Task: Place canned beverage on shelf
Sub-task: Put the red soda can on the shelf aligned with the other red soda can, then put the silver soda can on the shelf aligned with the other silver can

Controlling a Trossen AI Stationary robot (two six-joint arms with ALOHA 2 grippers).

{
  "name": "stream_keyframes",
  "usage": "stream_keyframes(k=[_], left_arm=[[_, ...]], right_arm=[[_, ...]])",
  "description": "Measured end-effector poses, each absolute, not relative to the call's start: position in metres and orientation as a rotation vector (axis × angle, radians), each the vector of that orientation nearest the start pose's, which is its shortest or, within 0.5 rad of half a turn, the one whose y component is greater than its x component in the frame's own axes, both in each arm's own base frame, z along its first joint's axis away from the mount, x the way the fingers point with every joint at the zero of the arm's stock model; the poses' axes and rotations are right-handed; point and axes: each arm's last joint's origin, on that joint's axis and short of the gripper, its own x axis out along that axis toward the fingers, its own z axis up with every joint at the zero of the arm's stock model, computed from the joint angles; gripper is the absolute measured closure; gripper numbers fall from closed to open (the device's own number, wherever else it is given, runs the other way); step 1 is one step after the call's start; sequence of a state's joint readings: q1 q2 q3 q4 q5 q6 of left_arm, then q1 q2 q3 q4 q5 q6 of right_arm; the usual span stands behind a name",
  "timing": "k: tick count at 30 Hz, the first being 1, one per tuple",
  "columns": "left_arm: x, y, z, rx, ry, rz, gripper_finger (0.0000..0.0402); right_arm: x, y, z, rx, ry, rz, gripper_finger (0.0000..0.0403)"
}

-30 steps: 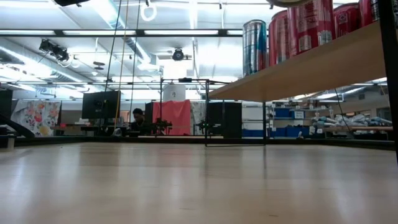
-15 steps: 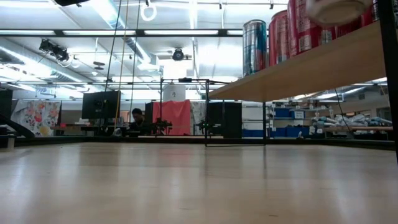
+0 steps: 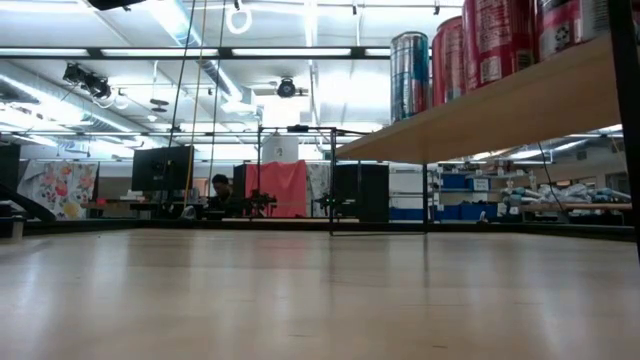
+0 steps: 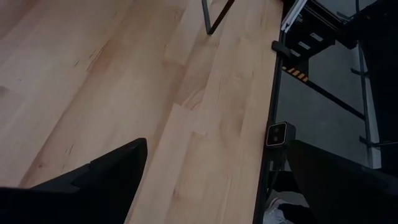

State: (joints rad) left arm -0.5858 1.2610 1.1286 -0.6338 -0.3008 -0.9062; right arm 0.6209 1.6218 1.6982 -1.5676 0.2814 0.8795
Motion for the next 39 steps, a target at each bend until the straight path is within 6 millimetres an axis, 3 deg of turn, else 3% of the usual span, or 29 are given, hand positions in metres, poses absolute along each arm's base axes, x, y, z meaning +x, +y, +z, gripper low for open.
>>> stream_keyframes(k=[13, 28, 39], left_arm=[[0.221, -0.136, 0.316, -0.534, 0.749, 0.061, 0.0006], [0.221, -0.136, 0.316, -0.539, 0.749, 0.063, 0.0006], [0.22, -0.136, 0.316, -0.548, 0.749, 0.066, 0.0006]], right_arm=[[0.233, 0.157, 0.352, 0.117, 1.297, -0.347, 0.0024], [0.237, 0.148, 0.381, 0.15, 1.211, -0.288, 0.0026], [0.213, 0.128, 0.411, 0.229, 1.044, -0.342, 0.0029]])
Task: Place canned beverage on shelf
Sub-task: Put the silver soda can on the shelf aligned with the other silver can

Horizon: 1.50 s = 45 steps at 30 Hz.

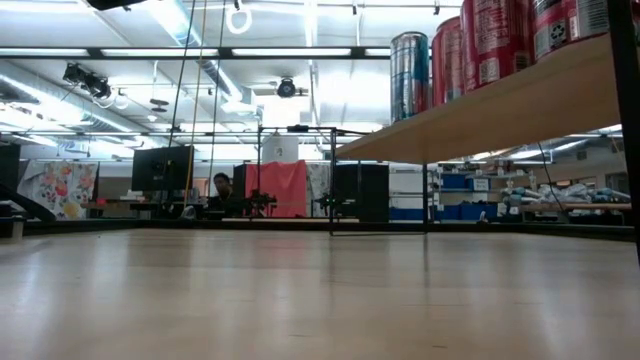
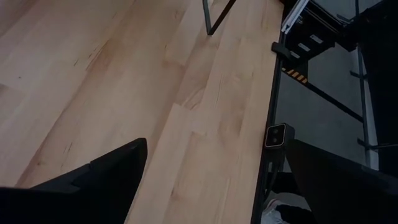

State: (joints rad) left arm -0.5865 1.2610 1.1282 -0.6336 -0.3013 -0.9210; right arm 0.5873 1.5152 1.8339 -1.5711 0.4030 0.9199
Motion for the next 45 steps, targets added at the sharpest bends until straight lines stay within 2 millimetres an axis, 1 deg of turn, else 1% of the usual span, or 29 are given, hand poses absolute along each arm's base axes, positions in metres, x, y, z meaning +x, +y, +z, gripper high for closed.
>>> stream_keyframes(k=[5, 9, 12, 16, 18, 20, 23, 27, 30, 32, 35, 39, 42, 45], left_arm=[[0.22, -0.136, 0.316, -0.548, 0.749, 0.066, 0.0006], [0.221, -0.136, 0.316, -0.55, 0.745, 0.071, 0.0006], [0.221, -0.136, 0.316, -0.545, 0.732, 0.087, 0.0006], [0.223, -0.136, 0.317, -0.554, 0.718, 0.081, 0.0006], [0.223, -0.137, 0.317, -0.571, 0.717, 0.085, 0.0006], [0.221, -0.14, 0.318, -0.602, 0.72, 0.066, 0.0006], [0.211, -0.154, 0.325, -0.626, 0.759, -0.031, 0.0015], [0.19, -0.179, 0.335, -0.662, 0.824, -0.175, 0.0036], [0.171, -0.197, 0.335, -0.692, 0.893, -0.238, 0.0049], [0.156, -0.206, 0.332, -0.696, 0.963, -0.248, 0.0055], [0.136, -0.212, 0.326, -0.695, 1.063, -0.207, 0.0063], [0.12, -0.213, 0.32, -0.707, 1.149, -0.122, 0.0075], [0.116, -0.214, 0.318, -0.738, 1.174, -0.083, 0.0079], [0.118, -0.214, 0.317, -0.739, 1.157, -0.068, 0.0079]], right_arm=[[0.2, 0.117, 0.424, 0.277, 0.948, -0.387, 0.0029], [0.193, 0.107, 0.432, 0.289, 0.819, -0.485, 0.0029], [0.195, 0.1, 0.434, 0.29, 0.751, -0.56, 0.0029], [0.203, 0.09, 0.433, 0.314, 0.754, -0.61, 0.0029], [0.208, 0.089, 0.433, 0.335, 0.756, -0.595, 0.0029], [0.214, 0.09, 0.435, 0.353, 0.749, -0.544, 0.0029], [0.222, 0.094, 0.44, 0.378, 0.696, -0.452, 0.0029], [0.231, 0.101, 0.449, 0.365, 0.598, -0.368, 0.0029], [0.233, 0.105, 0.454, 0.324, 0.524, -0.367, 0.0029], [0.236, 0.108, 0.454, 0.281, 0.485, -0.389, 0.0029], [0.245, 0.115, 0.451, 0.206, 0.475, -0.394, 0.0029], [0.261, 0.121, 0.439, 0.122, 0.507, -0.392, 0.0029], [0.277, 0.122, 0.431, 0.066, 0.52, -0.396, 0.0029], [0.291, 0.12, 0.431, 0.078, 0.488, -0.379, 0.0029]])
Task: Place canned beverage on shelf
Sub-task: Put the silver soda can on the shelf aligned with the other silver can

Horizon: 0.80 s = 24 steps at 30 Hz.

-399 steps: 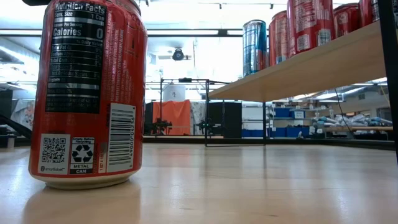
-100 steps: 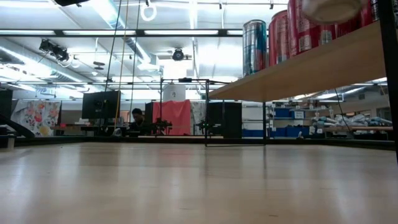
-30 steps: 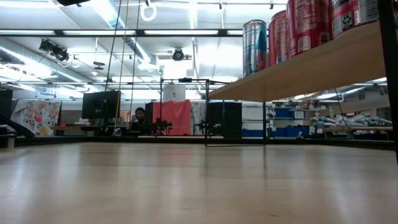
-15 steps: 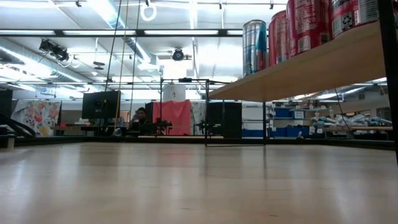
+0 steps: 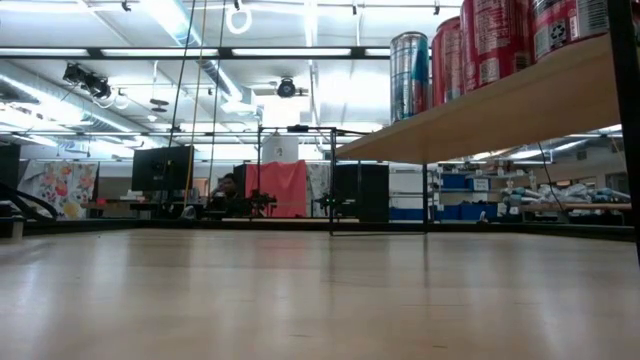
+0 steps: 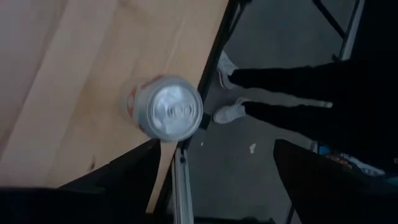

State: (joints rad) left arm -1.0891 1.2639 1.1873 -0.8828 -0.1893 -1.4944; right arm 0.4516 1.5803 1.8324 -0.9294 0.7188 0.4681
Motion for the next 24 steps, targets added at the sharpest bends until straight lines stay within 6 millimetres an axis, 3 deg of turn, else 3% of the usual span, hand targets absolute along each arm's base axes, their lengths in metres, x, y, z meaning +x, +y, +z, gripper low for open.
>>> stream_keyframes(k=[5, 10, 15, 20, 24], left_arm=[[0.129, -0.208, 0.317, -0.774, 1.141, -0.021, 0.0079], [0.136, -0.205, 0.318, -0.836, 1.24, -0.056, 0.0079], [0.134, -0.206, 0.318, -0.848, 1.291, -0.078, 0.0088], [0.127, -0.209, 0.316, -0.768, 1.259, -0.071, 0.0109], [0.123, -0.22, 0.302, -0.609, 1.278, -0.076, 0.0115]], right_arm=[[0.304, 0.112, 0.436, 0.136, 0.442, -0.302, 0.0029], [0.302, 0.104, 0.45, 0.112, 0.358, -0.322, 0.0029], [0.303, 0.099, 0.45, 0.103, 0.365, -0.325, 0.0029], [0.305, 0.099, 0.445, 0.096, 0.389, -0.332, 0.0029], [0.306, 0.099, 0.445, 0.097, 0.389, -0.334, 0.0029]])
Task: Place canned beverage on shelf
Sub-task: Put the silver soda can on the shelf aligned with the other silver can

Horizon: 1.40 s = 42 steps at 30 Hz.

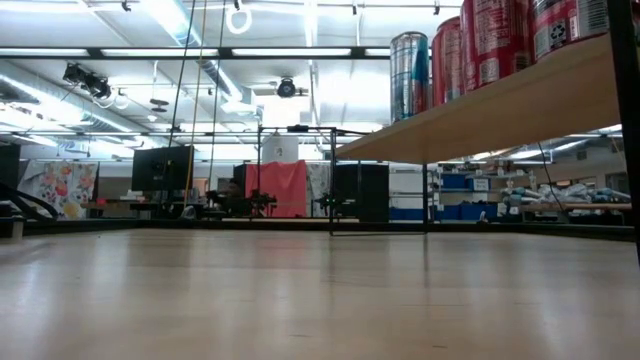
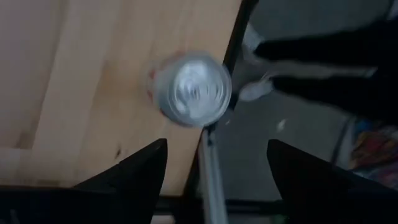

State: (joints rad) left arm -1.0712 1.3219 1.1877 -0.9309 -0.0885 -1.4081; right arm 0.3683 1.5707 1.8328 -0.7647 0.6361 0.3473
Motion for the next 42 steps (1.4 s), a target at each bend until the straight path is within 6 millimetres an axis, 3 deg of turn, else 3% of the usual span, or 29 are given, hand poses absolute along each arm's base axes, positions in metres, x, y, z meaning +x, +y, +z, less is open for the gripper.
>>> stream_keyframes(k=[4, 10, 20, 37, 42], left_arm=[[0.122, -0.24, 0.281, -0.532, 1.343, -0.057, 0.0115], [0.132, -0.252, 0.257, -0.562, 1.411, 0.077, 0.0099], [0.144, -0.254, 0.254, -0.67, 1.362, 0.139, 0.0007], [0.172, -0.255, 0.226, -0.705, 1.347, 0.306, 0.0008], [0.18, -0.255, 0.216, -0.716, 1.411, 0.338, 0.0008]], right_arm=[[0.305, 0.1, 0.445, 0.097, 0.389, -0.335, 0.0029], [0.305, 0.1, 0.445, 0.094, 0.389, -0.335, 0.0029], [0.307, 0.095, 0.445, 0.091, 0.39, -0.348, 0.0029], [0.307, 0.094, 0.445, 0.102, 0.389, -0.349, 0.0029], [0.307, 0.094, 0.445, 0.102, 0.389, -0.349, 0.0029]])
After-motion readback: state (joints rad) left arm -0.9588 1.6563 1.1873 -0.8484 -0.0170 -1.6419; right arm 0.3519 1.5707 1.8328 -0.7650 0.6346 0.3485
